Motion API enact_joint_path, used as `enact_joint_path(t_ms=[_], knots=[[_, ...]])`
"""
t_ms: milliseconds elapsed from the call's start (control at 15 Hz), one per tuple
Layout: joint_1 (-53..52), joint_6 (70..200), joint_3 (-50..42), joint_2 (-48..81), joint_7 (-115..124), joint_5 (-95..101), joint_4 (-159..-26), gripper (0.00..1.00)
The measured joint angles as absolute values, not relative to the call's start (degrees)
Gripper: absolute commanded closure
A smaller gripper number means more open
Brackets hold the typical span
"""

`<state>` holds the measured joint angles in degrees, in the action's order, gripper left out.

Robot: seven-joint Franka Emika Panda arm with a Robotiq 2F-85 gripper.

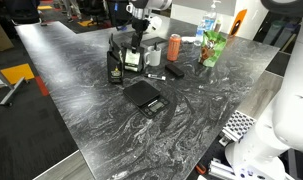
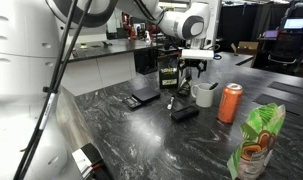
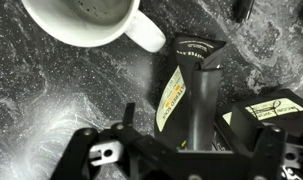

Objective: Put the right black packet on the scale

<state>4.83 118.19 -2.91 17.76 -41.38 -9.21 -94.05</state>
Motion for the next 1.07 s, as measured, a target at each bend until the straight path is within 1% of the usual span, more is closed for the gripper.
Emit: enact_joint_path(t_ms=[400, 600, 667, 1067], knots=[[5.8, 115.5, -1.6, 19.7, -41.3, -9.4, -91.8, 0.78], [6.3, 111.8, -1.0, 19.7, -41.3, -11.0, -90.7, 0.98], [6.5, 110.7, -0.8, 19.7, -41.3, -11.5, -90.4, 1.0], [6.6, 108.0, -0.6, 19.1, -39.4, -12.1, -89.9, 1.0]])
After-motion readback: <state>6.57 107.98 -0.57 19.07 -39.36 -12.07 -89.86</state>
